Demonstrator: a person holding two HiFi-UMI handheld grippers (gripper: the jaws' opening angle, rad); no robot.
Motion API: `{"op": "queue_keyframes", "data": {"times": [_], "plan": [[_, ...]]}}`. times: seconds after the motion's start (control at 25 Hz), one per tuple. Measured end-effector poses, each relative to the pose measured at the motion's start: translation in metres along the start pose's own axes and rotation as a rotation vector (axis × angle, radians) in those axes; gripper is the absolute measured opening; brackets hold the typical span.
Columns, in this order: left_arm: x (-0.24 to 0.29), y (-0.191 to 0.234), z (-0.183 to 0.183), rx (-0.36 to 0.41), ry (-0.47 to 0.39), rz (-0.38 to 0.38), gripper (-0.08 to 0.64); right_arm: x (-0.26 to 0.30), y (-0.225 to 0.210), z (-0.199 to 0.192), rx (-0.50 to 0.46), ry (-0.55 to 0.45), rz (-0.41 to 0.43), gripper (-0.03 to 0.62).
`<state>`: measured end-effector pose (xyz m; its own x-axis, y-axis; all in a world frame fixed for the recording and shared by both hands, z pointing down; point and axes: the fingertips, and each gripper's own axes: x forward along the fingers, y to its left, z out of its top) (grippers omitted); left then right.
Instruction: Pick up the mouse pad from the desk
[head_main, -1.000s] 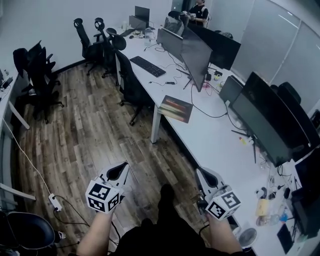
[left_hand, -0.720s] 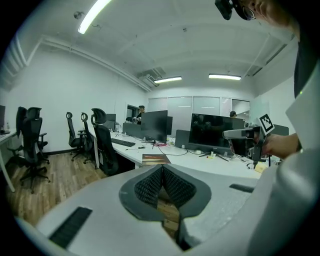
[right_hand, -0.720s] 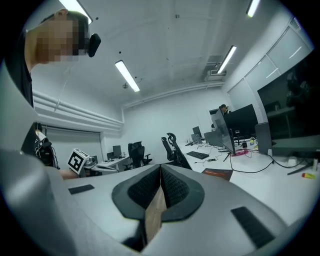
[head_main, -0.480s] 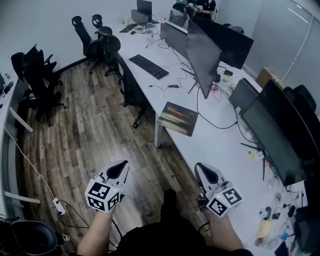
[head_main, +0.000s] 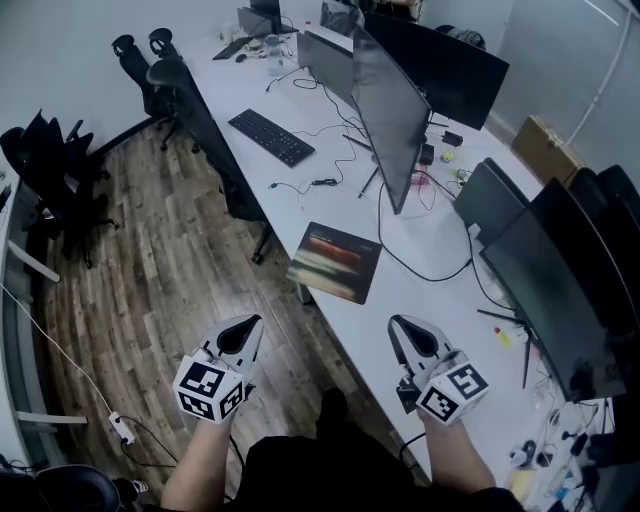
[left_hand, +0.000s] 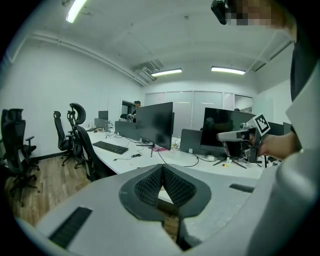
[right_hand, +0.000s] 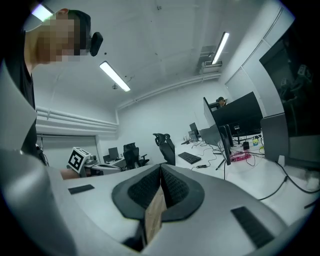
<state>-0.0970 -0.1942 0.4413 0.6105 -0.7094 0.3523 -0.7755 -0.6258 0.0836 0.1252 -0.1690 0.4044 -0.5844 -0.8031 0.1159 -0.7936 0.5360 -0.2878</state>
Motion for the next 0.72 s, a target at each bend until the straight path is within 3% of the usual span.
{"op": "queue_keyframes", "data": {"times": [0.32, 0.72], "plan": [[0.043, 0.010, 0.011, -0.004, 0.008, -0.051, 0.009, 0.024, -0.024, 0.007, 0.002, 0.021, -0.019, 0.006], [0.054, 0.050, 0.034, 0.008, -0.040, -0.139, 0.009, 0.053, -0.008, 0.028, -0.023, 0.007, -0.113, 0.006]]}}
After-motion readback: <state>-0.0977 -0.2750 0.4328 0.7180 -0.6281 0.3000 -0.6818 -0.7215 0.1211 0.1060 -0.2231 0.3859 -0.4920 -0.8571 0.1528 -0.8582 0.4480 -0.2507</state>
